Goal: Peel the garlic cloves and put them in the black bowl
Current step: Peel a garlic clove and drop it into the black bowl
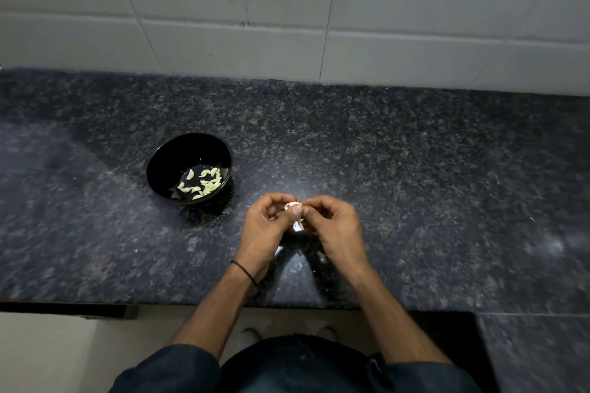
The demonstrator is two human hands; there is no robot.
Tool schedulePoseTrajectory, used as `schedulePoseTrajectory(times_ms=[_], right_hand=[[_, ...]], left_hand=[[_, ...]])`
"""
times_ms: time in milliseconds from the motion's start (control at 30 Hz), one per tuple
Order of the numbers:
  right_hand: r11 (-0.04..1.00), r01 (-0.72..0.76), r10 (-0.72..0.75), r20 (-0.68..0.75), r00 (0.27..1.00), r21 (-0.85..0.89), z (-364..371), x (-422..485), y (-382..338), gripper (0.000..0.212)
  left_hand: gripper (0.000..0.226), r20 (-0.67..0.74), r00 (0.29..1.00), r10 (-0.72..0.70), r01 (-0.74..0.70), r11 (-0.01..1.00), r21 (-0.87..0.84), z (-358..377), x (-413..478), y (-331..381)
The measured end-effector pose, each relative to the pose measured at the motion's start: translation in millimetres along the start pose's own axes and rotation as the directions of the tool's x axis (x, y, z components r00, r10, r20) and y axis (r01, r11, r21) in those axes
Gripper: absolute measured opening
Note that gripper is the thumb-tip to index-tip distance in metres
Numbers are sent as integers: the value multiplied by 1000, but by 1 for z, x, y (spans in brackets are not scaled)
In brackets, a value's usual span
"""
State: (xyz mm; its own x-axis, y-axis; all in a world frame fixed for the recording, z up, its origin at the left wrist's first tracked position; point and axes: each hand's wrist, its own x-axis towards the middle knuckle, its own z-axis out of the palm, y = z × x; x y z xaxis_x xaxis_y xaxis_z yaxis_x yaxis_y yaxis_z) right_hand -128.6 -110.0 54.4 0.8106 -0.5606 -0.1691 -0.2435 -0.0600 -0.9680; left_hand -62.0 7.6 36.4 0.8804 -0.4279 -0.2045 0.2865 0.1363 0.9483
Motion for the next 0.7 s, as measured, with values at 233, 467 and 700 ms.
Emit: schedulePoseTrajectory(times_ms=[233, 467, 700], right_hand=[[999, -8, 10, -50, 999, 45, 4, -3, 0, 5], [999, -22, 25, -138, 990, 26, 9, -2, 6, 6], [996, -83, 87, -161, 983, 35, 6, 0, 19, 9]], left_hand=[[18, 25, 999, 26, -27, 999, 27, 0, 6, -1], [17, 7, 1000, 17, -18, 986, 168, -8, 14, -8], [17, -19, 996, 91, -65, 833, 549, -11, 26, -14]])
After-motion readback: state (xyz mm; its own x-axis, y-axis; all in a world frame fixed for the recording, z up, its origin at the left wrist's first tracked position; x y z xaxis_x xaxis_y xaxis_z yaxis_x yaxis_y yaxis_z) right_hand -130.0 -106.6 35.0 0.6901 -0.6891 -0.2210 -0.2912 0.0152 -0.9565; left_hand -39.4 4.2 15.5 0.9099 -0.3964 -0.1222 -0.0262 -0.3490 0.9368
